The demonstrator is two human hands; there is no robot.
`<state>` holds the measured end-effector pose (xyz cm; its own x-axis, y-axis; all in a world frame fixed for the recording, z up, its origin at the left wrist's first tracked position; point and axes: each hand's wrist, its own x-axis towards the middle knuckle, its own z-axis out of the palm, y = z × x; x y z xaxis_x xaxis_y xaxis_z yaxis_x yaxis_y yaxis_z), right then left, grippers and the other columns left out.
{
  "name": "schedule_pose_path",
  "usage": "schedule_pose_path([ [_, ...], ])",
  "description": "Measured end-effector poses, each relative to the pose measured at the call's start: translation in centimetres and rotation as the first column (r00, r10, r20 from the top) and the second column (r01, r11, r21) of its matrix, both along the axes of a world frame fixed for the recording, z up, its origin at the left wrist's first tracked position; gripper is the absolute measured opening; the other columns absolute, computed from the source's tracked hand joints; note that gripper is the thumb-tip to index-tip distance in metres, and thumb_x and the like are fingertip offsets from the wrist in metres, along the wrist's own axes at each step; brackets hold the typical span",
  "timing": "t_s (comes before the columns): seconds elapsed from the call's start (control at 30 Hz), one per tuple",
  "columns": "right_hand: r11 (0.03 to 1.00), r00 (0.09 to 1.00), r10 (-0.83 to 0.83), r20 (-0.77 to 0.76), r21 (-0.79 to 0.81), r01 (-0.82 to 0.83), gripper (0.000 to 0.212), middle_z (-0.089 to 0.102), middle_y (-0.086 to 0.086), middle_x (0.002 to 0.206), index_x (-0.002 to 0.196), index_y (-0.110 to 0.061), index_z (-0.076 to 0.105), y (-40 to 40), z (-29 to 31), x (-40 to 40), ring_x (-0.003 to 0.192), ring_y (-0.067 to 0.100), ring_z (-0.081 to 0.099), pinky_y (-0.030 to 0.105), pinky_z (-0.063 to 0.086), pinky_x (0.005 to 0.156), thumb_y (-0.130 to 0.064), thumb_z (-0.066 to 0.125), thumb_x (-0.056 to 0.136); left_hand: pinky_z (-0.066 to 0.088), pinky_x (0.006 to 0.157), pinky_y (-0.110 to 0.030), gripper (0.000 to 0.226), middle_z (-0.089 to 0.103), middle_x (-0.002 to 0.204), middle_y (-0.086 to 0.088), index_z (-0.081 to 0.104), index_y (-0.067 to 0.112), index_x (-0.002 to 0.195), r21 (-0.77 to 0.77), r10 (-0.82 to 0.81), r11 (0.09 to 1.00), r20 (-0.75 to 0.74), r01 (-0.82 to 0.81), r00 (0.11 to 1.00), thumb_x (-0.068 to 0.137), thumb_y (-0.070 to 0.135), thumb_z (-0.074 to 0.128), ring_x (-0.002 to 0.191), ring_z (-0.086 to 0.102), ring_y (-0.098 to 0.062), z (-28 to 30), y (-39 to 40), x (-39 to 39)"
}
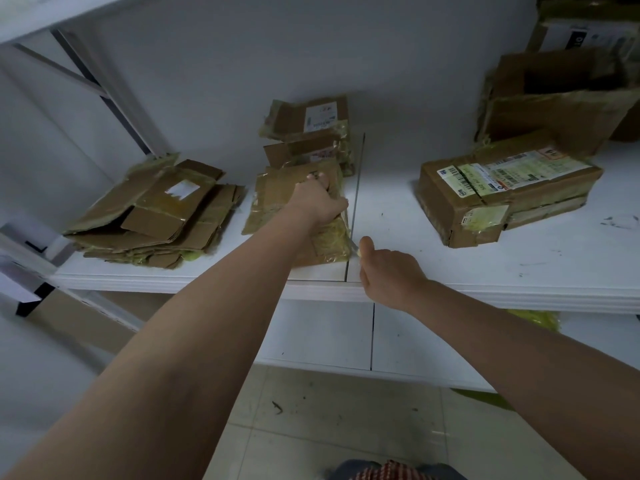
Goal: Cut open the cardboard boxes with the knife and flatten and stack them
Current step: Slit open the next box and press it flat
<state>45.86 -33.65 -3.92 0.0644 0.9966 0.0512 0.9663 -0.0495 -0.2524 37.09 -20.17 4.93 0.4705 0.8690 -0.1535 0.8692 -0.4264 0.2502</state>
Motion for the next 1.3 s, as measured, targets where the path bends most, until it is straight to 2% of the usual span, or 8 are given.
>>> schedule_pose_path([
  [0.13, 1.0, 0.98, 0.0, -0.201, 0.008, 0.002, 0.012, 0.046, -0.001, 0.068, 0.102, -0.012, 0.035, -0.9, -0.1, 1.5, 0.061, 0.025, 0.05, 0.031, 0.033, 0.053, -0.024, 0.036, 0.098, 0.028, 0.115, -0.035, 0.07, 0.011, 0.161, -0.008, 0.019, 0.016, 0.154, -0.038, -0.069, 0.997, 0.076, 0.072, 0.995, 0.093, 0.031, 0.051, 0.146, 0.02, -0.028, 0.4, -0.9, -0.1],
  [0.23, 0.991, 0.943, -0.062, -0.326, 0.093, 0.097, 0.012, 0.046, 0.001, 0.066, 0.093, -0.011, 0.036, -1.5, 0.1, 3.0, 0.065, 0.03, 0.051, 0.032, 0.029, 0.055, -0.022, 0.038, 0.098, 0.036, 0.099, -0.019, 0.059, 0.039, 0.15, -0.004, 0.037, 0.019, 0.147, -0.089, -0.137, 0.983, 0.204, 0.158, 0.969, 0.092, 0.016, 0.057, 0.132, 0.043, -0.023, 1.1, -0.9, -1.2],
  [0.4, 0.954, 0.937, -0.223, -0.268, 0.139, 0.267, 0.015, 0.059, 0.011, 0.079, 0.103, -0.011, 0.041, -0.7, 0.2, 5.2, 0.076, 0.034, 0.057, 0.034, 0.033, 0.058, -0.023, 0.034, 0.099, 0.035, 0.091, 0.0, 0.049, 0.049, 0.141, 0.001, 0.058, 0.013, 0.127, -0.17, -0.2, 0.946, 0.359, 0.275, 0.912, 0.084, -0.012, 0.058, 0.13, 0.045, -0.009, 0.7, -0.3, -4.2],
  [0.5, 0.941, 0.921, -0.259, -0.29, 0.141, 0.308, 0.013, 0.061, 0.008, 0.085, 0.104, -0.014, 0.041, -0.1, -0.3, 5.5, 0.079, 0.03, 0.056, 0.033, 0.034, 0.058, -0.025, 0.033, 0.1, 0.038, 0.107, -0.023, 0.04, 0.046, 0.138, 0.014, 0.057, 0.039, 0.111, -0.065, -0.251, 0.951, 0.419, 0.304, 0.873, 0.08, 0.017, 0.067, 0.132, 0.046, -0.01, -1.5, 0.0, -4.8],
  [0.6, 0.929, 0.907, -0.253, -0.336, 0.176, 0.324, 0.015, 0.059, 0.004, 0.083, 0.101, -0.014, 0.041, 0.4, -0.6, 5.5, 0.077, 0.028, 0.056, 0.032, 0.034, 0.058, -0.027, 0.032, 0.101, 0.042, 0.106, -0.041, 0.034, 0.044, 0.137, 0.026, 0.051, 0.051, 0.109, 0.036, -0.272, 0.96, 0.373, 0.279, 0.887, 0.081, 0.04, 0.067, 0.128, 0.049, -0.007, -2.5, 0.4, -4.9],
  [0.7, 0.906, 0.887, -0.268, -0.377, 0.216, 0.365, 0.019, 0.056, 0.004, 0.08, 0.102, -0.011, 0.044, 0.5, -0.9, 5.6, 0.074, 0.028, 0.055, 0.031, 0.034, 0.058, -0.025, 0.031, 0.101, 0.043, 0.105, -0.042, 0.031, 0.044, 0.135, 0.032, 0.049, 0.053, 0.108, 0.038, -0.26, 0.963, 0.389, 0.266, 0.884, 0.081, 0.049, 0.063, 0.127, 0.049, -0.004, -2.4, 0.4, -4.7],
  [1.1, 0.904, 0.914, -0.224, -0.338, 0.279, 0.325, 0.02, 0.051, -0.001, 0.074, 0.105, -0.01, 0.046, 0.6, -1.4, 5.8, 0.065, 0.019, 0.047, 0.027, 0.029, 0.053, -0.023, 0.033, 0.102, 0.041, 0.107, -0.042, 0.029, 0.046, 0.14, 0.026, 0.052, 0.049, 0.111, 0.045, -0.269, 0.961, 0.399, 0.274, 0.877, 0.088, 0.038, 0.066, 0.128, 0.048, -0.003, -2.5, 0.9, -4.7],
  [1.3, 0.931, 0.951, -0.221, -0.216, 0.244, 0.272, 0.017, 0.051, -0.001, 0.067, 0.105, -0.014, 0.045, 0.7, -1.6, 6.0, 0.062, 0.023, 0.052, 0.026, 0.027, 0.05, -0.024, 0.033, 0.101, 0.042, 0.106, -0.041, 0.027, 0.045, 0.139, 0.027, 0.052, 0.048, 0.108, 0.038, -0.268, 0.96, 0.401, 0.276, 0.876, 0.089, 0.035, 0.066, 0.128, 0.048, -0.003, -2.6, 0.9, -4.6],
])
